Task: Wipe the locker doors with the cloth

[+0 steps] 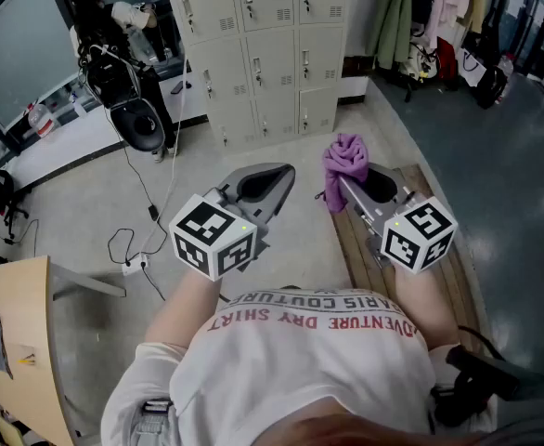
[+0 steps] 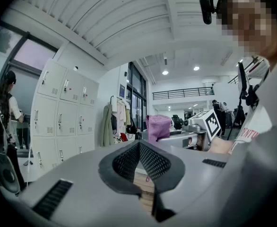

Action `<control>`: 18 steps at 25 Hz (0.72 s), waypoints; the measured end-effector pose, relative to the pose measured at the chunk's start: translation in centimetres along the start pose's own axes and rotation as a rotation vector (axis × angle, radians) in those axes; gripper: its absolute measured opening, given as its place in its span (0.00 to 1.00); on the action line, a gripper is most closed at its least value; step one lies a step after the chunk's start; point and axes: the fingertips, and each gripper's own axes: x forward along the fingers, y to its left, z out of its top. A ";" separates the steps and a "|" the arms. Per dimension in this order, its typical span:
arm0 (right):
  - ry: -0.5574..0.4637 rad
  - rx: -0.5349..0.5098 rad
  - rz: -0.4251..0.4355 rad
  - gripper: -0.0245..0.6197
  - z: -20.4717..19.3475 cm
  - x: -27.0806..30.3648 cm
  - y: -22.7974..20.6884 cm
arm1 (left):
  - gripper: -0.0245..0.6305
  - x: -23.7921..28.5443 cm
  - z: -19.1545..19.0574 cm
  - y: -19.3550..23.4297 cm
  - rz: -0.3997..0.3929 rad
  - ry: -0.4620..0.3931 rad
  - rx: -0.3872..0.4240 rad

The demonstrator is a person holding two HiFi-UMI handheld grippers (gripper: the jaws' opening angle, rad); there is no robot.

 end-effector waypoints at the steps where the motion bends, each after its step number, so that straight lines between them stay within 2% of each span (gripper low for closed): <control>1: -0.001 -0.001 0.000 0.17 0.1 0.0 0.0 | 0.04 0.0 0.1 0.0 0.003 0.001 0.004; 10: -0.009 0.009 0.004 0.17 0.1 0.0 -0.1 | 0.04 0.4 0.4 -0.3 0.003 0.001 0.015; 18: 0.014 0.060 -0.002 0.17 -0.7 0.2 -0.7 | 0.04 0.9 -0.4 0.4 -0.007 0.024 -0.023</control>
